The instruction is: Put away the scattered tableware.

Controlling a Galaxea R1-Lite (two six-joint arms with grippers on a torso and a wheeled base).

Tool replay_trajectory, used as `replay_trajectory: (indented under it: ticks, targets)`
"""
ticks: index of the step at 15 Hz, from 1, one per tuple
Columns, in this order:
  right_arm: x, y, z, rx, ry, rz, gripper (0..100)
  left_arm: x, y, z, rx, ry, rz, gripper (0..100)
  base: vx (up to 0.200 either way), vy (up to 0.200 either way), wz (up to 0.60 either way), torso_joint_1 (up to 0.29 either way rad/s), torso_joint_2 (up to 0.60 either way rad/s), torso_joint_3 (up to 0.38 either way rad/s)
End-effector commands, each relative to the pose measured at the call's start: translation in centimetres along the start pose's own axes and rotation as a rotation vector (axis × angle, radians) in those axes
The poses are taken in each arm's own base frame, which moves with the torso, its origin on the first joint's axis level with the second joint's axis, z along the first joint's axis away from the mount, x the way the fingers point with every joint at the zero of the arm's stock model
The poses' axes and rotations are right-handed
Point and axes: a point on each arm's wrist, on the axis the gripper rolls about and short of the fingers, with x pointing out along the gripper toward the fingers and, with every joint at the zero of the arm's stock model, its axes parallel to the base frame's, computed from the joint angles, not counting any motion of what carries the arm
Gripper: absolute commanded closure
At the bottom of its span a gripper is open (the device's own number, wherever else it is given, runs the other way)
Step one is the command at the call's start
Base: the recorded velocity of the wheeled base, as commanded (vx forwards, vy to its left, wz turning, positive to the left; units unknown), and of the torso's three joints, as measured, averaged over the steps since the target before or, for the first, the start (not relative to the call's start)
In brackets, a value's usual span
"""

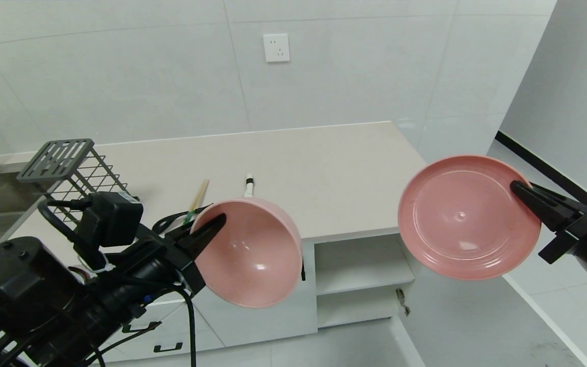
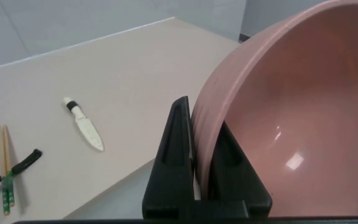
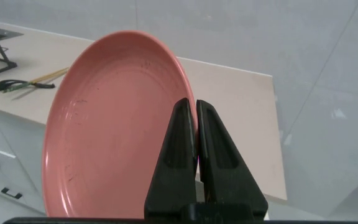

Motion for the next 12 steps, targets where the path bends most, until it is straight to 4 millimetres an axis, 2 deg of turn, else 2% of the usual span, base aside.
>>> replay_trajectory:
  ticks: [1,5,8,11,12]
  targets:
    - [0.01,0.0,-0.06,0.001,0.003,0.0,100,0.04,0.01,-0.15,-0.001,0.007,0.001,100,0.0,0.0,0.0,0.0,0.0,0.0]
    - [0.01,0.0,-0.06,0.001,0.003,0.0,100,-0.01,-0.01,-0.31,-0.003,0.014,-0.001,100,0.0,0.0,0.0,-0.018,0.03,0.019]
    - [0.01,0.0,-0.06,0.001,0.003,0.0,100,-0.02,-0.01,-0.37,-0.003,0.017,-0.001,100,0.0,0.0,0.0,-0.136,0.28,0.134]
    - [-0.01,0.0,-0.02,0.0,0.002,0.0,100,0.0,-0.01,-0.41,-0.004,0.019,-0.001,100,0.0,0.0,-0.6,-0.116,0.23,0.111]
    - [0.01,0.02,0.04,0.001,-0.002,0.001,100,0.0,-0.01,-0.41,-0.004,0.019,-0.001,100,0.0,0.0,0.0,-0.183,0.36,0.173]
